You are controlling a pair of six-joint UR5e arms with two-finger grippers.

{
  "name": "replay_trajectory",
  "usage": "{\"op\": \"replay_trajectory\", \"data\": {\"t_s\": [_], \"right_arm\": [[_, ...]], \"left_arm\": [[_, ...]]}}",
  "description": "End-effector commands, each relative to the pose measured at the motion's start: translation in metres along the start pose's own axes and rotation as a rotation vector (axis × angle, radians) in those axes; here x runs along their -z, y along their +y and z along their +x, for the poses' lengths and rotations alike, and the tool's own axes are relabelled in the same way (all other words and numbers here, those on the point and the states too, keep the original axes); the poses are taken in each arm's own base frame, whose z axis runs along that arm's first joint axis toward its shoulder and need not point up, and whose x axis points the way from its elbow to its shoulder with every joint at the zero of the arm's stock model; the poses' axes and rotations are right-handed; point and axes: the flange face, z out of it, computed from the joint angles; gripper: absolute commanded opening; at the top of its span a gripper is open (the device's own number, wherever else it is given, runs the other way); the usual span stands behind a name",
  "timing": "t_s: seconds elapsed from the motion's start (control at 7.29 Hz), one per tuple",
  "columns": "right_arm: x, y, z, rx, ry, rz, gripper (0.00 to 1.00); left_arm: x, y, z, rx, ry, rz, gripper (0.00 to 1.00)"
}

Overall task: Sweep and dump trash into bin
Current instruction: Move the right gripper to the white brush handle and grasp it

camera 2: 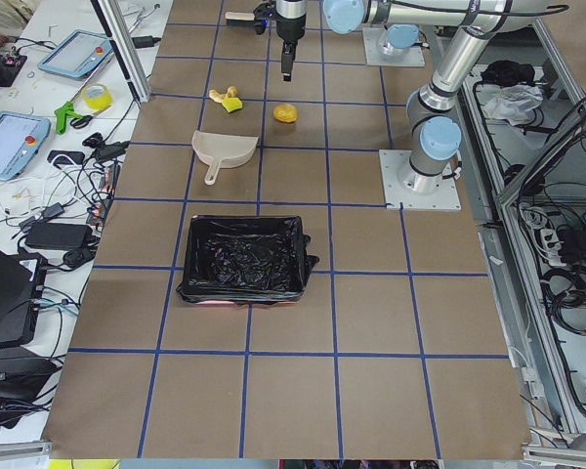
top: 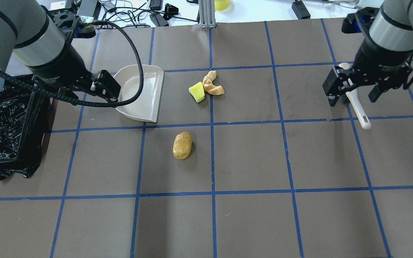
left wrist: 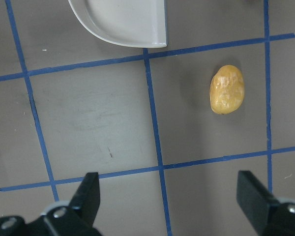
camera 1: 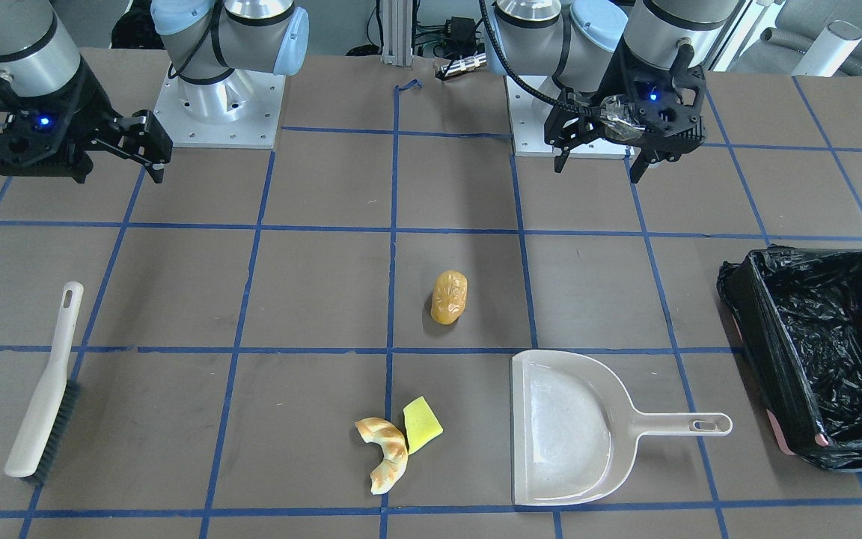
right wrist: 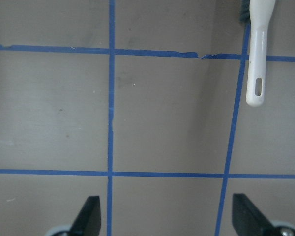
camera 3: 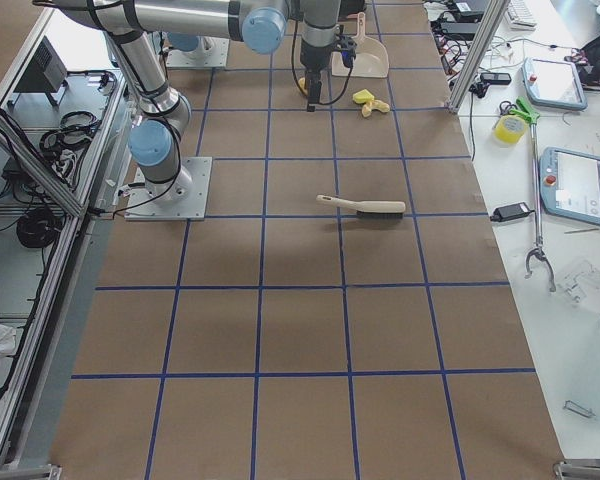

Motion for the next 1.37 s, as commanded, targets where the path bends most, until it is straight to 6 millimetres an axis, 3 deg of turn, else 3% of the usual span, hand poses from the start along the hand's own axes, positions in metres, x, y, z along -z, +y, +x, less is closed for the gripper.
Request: {"op": "replay_trajectory", "data": {"t_s": [0.0,0.27,0.41,0.55,0.82,0.96,1.23], "right_arm": [[-0.067,-0.026,0.039,-0.022,0.008,-0.018,0.93],[-0.101,-0.059,0.063,-0.042,0.014,-0.011,0.93],[-0.117,-0.064,0.081,-0.049,0.027,-0.040,0.95],[-0.131,-0.070,0.101,-0.052,0.024,-0.067,0.95],[-0.153,-0.088,0.113,-0.069,0.029,-0.070,0.99],[-0.161,-0.092,0.115,-0.070,0.022,-0.084,0.99],[-0.172,-0.093,0.129,-0.089,0.033,-0.103,0.97]], "left_arm": [[0.000,-0.007,-0.003,0.003,-0.001,0.006,1.00],[-0.001,-0.005,-0.004,0.014,0.003,-0.001,1.00],[-0.004,-0.010,-0.003,0.030,0.015,0.001,1.00],[-0.006,-0.014,-0.014,0.169,0.008,0.009,1.00],[-0.021,-0.033,-0.046,0.484,-0.003,0.033,1.00],[-0.027,-0.037,-0.076,0.700,-0.002,0.025,1.00],[-0.019,-0.045,-0.127,0.909,0.007,0.122,1.00]]}}
